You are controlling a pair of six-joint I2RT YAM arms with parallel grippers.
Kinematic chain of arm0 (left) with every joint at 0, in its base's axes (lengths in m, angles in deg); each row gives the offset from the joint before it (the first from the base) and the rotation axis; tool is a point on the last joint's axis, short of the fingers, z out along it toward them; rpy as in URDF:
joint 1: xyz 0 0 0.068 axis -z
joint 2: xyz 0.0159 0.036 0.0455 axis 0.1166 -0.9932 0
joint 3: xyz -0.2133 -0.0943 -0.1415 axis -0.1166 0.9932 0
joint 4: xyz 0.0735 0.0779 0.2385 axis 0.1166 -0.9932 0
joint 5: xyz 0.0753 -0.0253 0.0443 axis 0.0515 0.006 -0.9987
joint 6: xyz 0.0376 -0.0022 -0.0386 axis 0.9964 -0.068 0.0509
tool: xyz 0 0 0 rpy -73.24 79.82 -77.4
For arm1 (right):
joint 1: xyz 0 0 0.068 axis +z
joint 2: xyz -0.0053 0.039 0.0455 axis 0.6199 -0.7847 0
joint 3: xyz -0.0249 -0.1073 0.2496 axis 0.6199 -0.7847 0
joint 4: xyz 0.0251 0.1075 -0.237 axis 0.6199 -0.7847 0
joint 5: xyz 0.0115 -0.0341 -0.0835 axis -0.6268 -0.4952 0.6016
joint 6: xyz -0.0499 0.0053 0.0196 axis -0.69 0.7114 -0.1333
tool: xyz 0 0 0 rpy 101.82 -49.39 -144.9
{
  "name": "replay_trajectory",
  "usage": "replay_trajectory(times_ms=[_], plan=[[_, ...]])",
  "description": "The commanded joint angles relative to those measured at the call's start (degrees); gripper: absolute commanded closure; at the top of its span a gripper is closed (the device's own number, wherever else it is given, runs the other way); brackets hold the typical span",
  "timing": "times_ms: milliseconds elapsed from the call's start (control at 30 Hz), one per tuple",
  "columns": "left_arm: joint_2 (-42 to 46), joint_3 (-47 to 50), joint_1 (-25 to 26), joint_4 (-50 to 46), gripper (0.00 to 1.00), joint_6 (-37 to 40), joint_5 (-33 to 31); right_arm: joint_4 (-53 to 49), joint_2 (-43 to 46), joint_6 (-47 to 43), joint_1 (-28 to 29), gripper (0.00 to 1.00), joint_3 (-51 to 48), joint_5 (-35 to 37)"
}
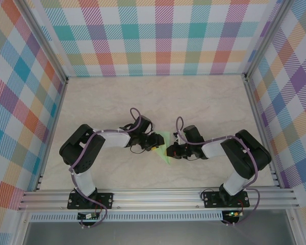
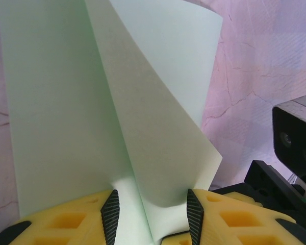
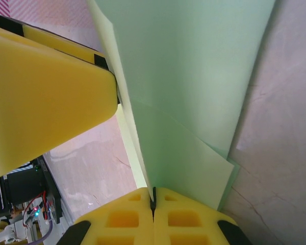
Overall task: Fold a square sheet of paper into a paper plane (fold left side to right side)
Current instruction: Fourth fold the wing at the center of the table.
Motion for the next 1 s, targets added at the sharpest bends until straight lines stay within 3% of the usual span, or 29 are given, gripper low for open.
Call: replay_trajectory(times_ms=[0,967], plan=[[-1.79,-0.53,0.48,-1.55,0.57,0.61,-0.94,0.93,0.75,0.07,-0.35,0.95,-0.87,-1.33],[-2.31,-0.72,0.49,-2.06,0.57,0.70,-0.78,-1.10,4.39,-0.45,-0.74,0.74,-0.92,-0.78]])
